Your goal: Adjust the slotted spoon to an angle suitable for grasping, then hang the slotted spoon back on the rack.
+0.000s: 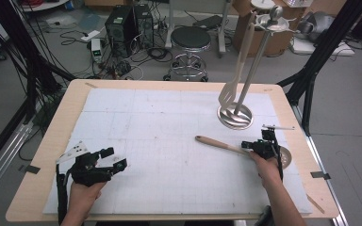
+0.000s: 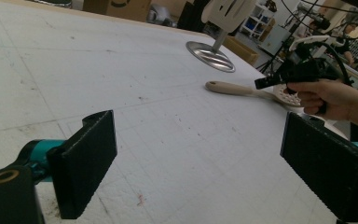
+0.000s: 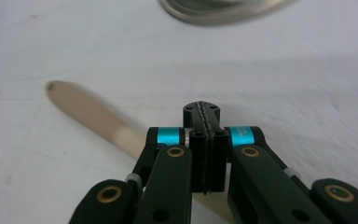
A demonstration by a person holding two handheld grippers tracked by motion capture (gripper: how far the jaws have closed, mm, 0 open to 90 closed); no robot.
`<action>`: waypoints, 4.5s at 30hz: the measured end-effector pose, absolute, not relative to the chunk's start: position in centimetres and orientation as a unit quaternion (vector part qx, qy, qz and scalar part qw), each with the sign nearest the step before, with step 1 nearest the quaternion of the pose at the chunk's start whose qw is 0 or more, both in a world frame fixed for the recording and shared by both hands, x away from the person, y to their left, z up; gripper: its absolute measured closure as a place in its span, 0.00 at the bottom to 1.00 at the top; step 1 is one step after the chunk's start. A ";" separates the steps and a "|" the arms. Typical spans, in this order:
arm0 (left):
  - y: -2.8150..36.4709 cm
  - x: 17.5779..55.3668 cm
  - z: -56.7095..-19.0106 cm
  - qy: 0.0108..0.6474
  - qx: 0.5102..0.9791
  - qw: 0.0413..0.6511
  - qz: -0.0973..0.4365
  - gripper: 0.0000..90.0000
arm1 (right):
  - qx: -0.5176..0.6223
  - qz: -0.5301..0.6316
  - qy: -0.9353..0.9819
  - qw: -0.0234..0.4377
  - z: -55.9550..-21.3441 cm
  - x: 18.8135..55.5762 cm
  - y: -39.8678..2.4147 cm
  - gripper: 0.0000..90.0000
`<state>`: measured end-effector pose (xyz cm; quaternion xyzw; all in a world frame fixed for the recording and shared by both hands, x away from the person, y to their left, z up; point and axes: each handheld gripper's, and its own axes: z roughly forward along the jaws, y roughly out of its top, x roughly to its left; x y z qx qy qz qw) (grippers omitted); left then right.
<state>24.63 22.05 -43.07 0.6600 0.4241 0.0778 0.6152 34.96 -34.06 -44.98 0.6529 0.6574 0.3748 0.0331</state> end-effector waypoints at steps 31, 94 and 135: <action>21.7 24.6 -42.9 0.419 0.663 0.616 0.079 0.13 | 0.585 0.482 0.652 -0.018 -44.3 26.9 -28.8 1.00; 22.0 24.5 -43.0 0.422 0.663 0.613 0.080 0.13 | 0.650 0.464 0.602 -0.002 -42.4 33.5 -31.6 0.77; 21.9 24.6 -43.0 0.423 0.663 0.613 0.081 0.13 | 0.632 0.323 0.700 -0.074 -43.8 34.2 -33.1 0.64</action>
